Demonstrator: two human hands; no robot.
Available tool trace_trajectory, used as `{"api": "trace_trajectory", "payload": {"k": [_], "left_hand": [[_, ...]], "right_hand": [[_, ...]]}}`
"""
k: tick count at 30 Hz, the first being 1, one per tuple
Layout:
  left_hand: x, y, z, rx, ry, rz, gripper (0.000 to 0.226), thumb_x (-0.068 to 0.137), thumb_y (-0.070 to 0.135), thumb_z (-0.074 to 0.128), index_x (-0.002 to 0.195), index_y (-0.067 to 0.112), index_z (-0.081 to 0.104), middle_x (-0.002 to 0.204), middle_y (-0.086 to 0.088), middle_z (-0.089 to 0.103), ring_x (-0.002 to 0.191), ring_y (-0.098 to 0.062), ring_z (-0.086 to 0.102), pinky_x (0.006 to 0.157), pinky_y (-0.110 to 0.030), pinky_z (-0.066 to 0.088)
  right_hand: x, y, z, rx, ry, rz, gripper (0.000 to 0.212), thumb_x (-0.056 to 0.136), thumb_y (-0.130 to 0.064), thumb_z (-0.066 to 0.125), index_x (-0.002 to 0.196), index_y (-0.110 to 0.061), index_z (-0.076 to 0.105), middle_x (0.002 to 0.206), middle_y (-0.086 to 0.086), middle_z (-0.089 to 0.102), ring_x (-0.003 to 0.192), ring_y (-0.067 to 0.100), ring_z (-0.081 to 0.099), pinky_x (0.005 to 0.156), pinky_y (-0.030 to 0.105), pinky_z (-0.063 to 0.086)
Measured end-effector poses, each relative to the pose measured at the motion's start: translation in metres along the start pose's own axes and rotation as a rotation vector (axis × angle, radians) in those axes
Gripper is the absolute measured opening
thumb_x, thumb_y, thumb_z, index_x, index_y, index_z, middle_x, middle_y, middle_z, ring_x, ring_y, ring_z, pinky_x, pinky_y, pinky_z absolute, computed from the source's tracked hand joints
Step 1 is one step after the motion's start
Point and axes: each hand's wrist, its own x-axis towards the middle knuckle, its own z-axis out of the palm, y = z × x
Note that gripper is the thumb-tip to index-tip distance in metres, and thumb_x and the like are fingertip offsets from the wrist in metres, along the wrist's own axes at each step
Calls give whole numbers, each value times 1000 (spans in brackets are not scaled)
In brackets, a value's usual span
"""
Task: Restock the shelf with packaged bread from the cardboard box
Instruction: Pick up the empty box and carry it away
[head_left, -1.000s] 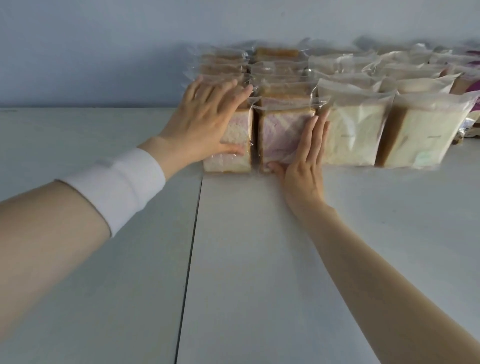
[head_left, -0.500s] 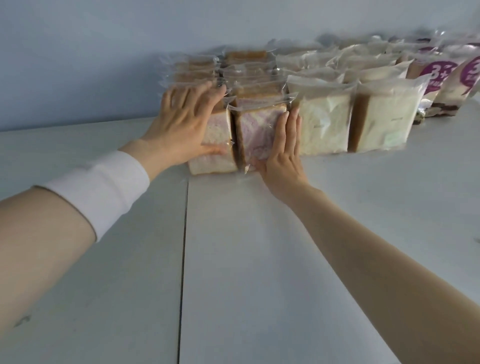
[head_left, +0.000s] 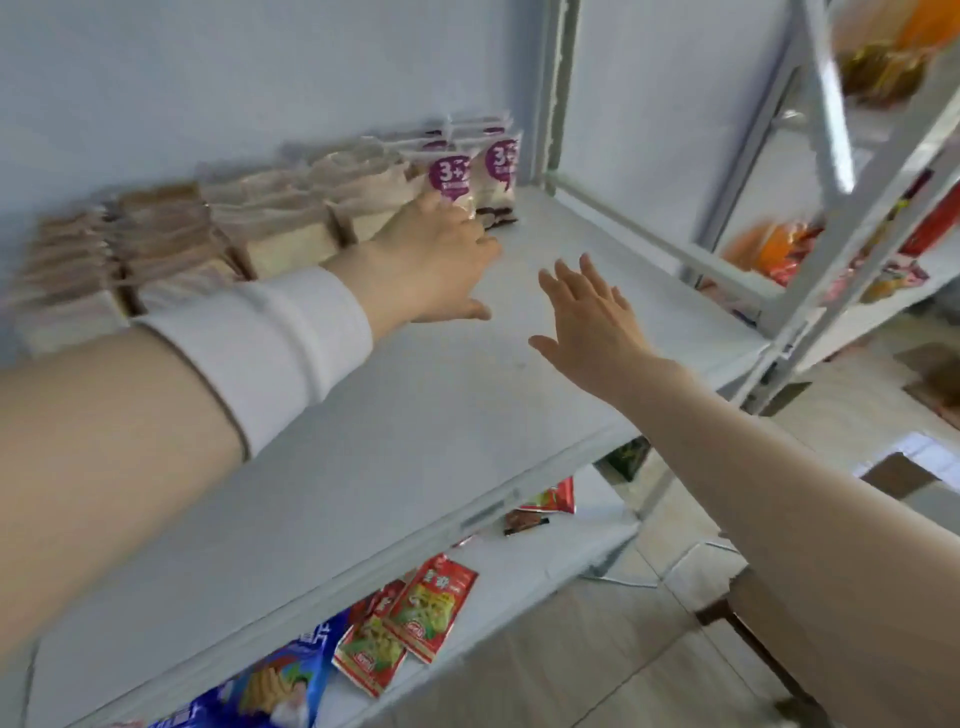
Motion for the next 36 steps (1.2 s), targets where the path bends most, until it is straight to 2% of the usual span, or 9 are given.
{"api": "trace_trajectory", "payload": {"k": [3,5,11,15,20,24,29,33,36], "left_hand": [[64,90,-47,-89,-132,91,64,84,63,44,130,19,43,127,-7,57,115,-28,54,90,-39,41],[104,153,-77,-163,-227,150,66,83,65,45,133,22,41,131,-7,54,116,-30,53,91,-40,43],[192,341,-137,-239,-353,476,62,78,69,46,116,20,54,115,-4,62,101,-27,58,87,-41,49],[233,450,-151,-277,-444,567,67,79,65,50,128,18,48,125,-4,57,110,-26,55,87,-39,49],[291,546,-159,-252,-414,648,67,80,62,53,133,21,44,132,-2,54,119,-25,52,90,-38,45],[345,590,-148,-202,-430,722,64,85,60,47,134,18,43,132,-4,53,119,-25,51,94,-37,44],[403,623,-96,-182,-557,701,55,90,54,44,128,15,50,128,-5,57,114,-24,56,87,-33,47],[421,654,-21,-190,-772,683,57,91,53,41,132,13,46,134,-7,53,119,-25,53,97,-36,45],[417,679,45,-271,-963,612,59,92,52,40,137,13,39,138,-7,49,121,-26,50,96,-36,42]], "right_hand": [[-63,102,-22,-27,-54,195,69,92,-34,51,147,-15,13,157,8,10,146,28,-3,116,53,13],[-110,171,-34,-27,-91,327,68,92,-34,51,147,-13,16,155,10,16,145,30,1,115,54,16],[-254,334,-46,-10,-193,772,57,91,-37,52,137,-8,34,139,13,42,134,31,30,103,50,37],[-324,410,-32,7,-275,982,54,90,-39,52,131,-7,39,133,13,47,127,32,37,99,47,41],[-366,493,-12,57,-362,1181,50,89,-40,53,127,-8,45,127,14,51,120,32,45,98,45,42],[-380,550,14,132,-390,1322,50,89,-38,56,126,-6,47,122,14,56,110,30,54,93,46,48],[-392,600,73,291,-528,1464,49,90,-40,53,125,-7,46,124,13,56,112,30,54,95,46,47],[-398,618,145,401,-588,1539,53,91,-44,49,132,-12,41,133,9,52,122,28,48,96,45,46],[-410,625,207,521,-682,1571,57,91,-46,46,133,-9,39,135,11,50,125,29,46,98,43,43]]}}
